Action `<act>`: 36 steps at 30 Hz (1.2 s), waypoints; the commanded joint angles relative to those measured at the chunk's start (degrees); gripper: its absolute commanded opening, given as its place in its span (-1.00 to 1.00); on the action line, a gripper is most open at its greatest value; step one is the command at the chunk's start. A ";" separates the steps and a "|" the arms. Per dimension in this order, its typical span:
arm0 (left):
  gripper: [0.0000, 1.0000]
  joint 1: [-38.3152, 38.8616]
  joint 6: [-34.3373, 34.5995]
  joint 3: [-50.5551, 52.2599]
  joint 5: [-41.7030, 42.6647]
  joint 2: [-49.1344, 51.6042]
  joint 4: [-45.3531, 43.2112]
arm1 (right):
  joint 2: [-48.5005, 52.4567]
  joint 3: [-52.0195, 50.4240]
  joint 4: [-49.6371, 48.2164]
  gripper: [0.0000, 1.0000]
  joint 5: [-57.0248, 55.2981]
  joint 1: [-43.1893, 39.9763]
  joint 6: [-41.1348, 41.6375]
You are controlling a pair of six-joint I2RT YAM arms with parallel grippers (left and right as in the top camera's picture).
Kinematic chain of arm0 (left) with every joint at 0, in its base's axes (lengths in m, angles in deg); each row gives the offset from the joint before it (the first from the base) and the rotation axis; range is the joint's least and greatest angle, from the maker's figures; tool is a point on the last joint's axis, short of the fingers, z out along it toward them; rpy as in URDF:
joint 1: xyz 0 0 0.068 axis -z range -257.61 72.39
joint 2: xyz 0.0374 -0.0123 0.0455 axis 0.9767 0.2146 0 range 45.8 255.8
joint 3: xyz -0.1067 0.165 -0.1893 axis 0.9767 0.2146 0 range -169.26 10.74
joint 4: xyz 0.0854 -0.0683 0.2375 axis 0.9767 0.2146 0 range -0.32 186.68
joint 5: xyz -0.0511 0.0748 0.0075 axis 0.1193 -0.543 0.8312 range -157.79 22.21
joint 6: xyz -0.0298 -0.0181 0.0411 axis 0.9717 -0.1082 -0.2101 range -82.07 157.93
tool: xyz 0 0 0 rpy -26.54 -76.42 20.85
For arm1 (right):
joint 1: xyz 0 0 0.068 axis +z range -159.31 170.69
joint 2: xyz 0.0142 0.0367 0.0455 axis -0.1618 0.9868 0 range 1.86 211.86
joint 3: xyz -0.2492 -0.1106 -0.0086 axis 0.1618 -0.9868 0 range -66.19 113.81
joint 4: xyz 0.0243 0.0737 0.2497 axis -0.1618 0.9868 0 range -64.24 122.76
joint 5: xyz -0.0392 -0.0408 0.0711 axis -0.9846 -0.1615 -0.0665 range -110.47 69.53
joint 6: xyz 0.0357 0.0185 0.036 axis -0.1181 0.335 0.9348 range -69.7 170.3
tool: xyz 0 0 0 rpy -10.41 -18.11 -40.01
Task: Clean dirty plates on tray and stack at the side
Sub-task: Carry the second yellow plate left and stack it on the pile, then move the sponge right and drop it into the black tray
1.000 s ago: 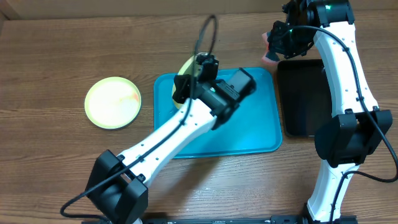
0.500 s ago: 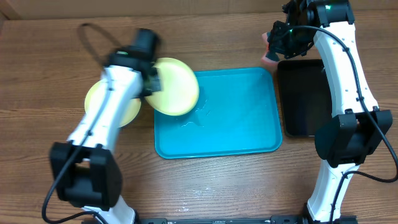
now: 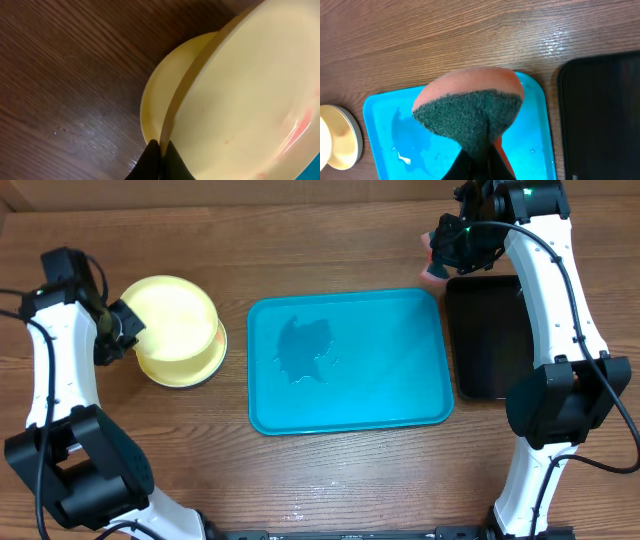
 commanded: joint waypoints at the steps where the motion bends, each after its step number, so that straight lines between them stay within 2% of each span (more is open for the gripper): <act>1: -0.91 -0.33 -0.85 4.33 0.07 1.22 -3.21 | -1.64 1.16 -0.09 -0.92 0.46 -0.37 0.09; 13: -0.92 -0.31 -0.13 11.45 -4.13 1.25 -8.09 | -1.64 1.16 0.35 -0.92 0.46 -0.37 0.09; 15: -0.69 -0.31 -0.15 11.45 -4.24 1.25 -8.13 | -1.64 1.16 0.35 -0.92 0.46 -0.37 0.09; 18: -0.10 -0.31 -0.20 11.45 -4.22 1.25 -8.15 | -1.64 1.16 0.37 -0.92 0.46 -0.37 0.07; 20: 0.07 -0.31 -0.50 11.45 -4.22 1.25 -8.20 | -1.64 1.16 0.37 -0.92 0.46 -0.37 0.07; 23: 0.17 -0.17 -2.60 10.78 -2.64 1.22 -8.26 | -1.64 1.16 0.48 -0.92 0.44 -0.39 0.07; 29: 0.20 1.01 -7.37 5.05 3.56 1.20 -5.05 | -1.97 1.18 1.22 -0.92 -0.79 -0.63 0.07; 36: 0.28 6.82 -10.80 -3.43 5.44 1.09 0.52 | -4.22 1.18 8.74 -0.92 -11.32 -3.30 -0.61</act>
